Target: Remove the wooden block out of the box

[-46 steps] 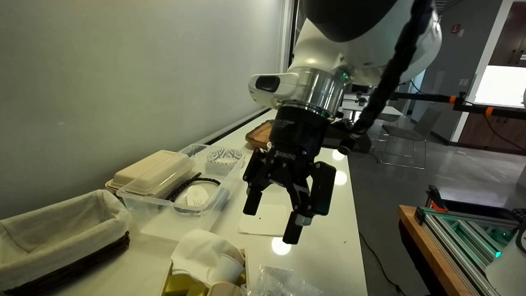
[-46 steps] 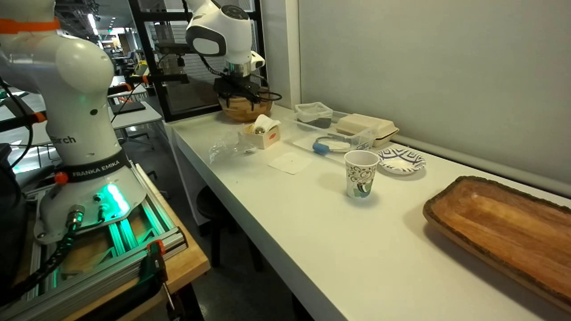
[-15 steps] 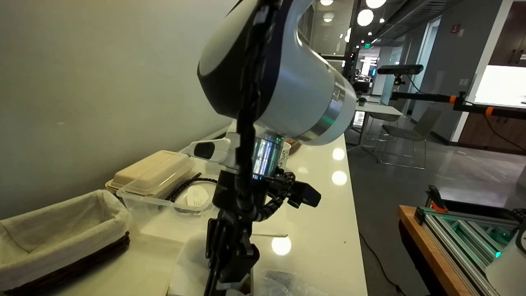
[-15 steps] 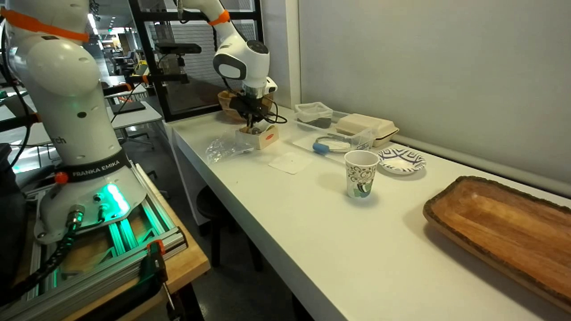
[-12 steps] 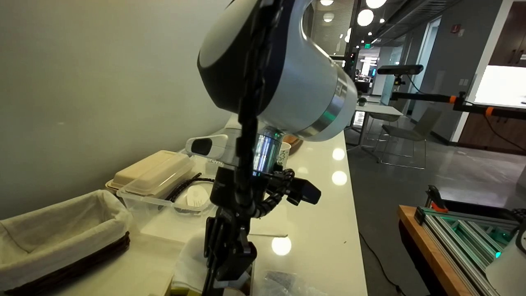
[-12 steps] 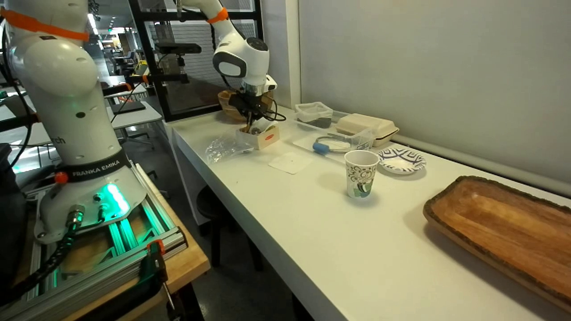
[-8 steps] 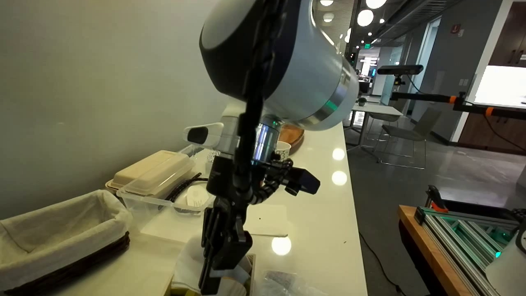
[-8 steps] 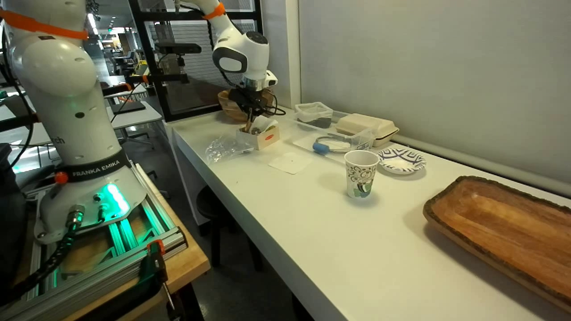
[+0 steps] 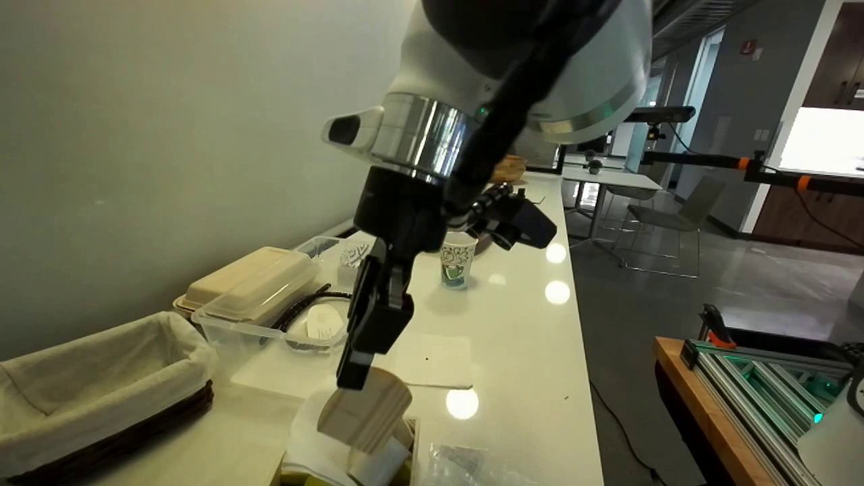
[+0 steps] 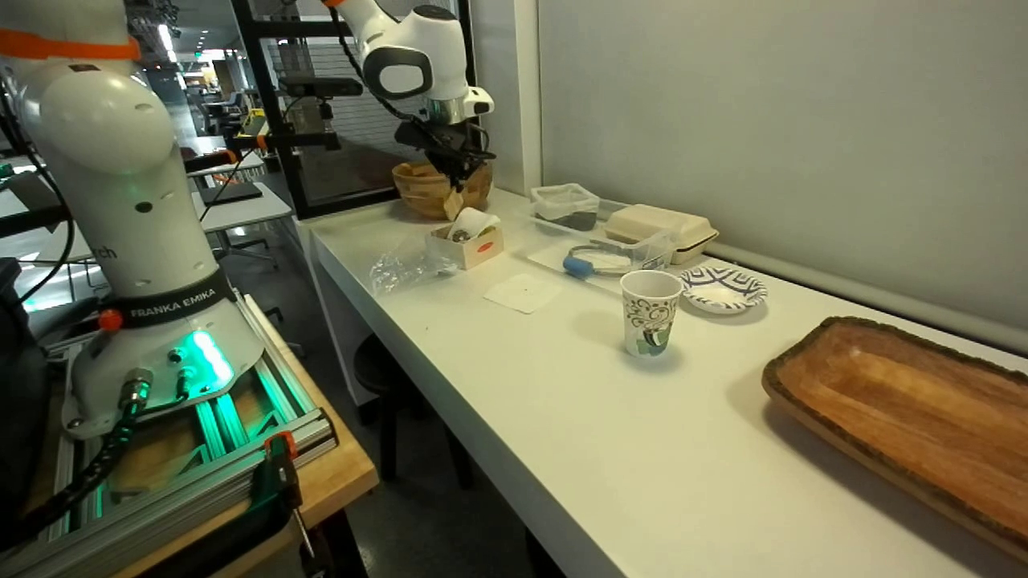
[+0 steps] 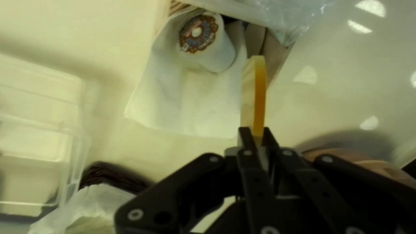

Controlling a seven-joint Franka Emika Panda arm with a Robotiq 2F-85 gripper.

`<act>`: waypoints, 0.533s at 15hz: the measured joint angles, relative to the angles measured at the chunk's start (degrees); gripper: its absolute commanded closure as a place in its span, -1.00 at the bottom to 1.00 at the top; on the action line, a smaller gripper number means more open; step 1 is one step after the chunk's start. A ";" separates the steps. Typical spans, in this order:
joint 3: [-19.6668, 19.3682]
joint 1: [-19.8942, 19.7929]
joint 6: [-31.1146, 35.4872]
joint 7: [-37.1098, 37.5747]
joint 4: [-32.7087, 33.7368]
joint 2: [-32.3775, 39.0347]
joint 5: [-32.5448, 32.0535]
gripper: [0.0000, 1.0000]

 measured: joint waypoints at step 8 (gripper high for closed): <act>-2.14 -11.87 14.34 23.45 -12.16 -7.93 -36.42 0.96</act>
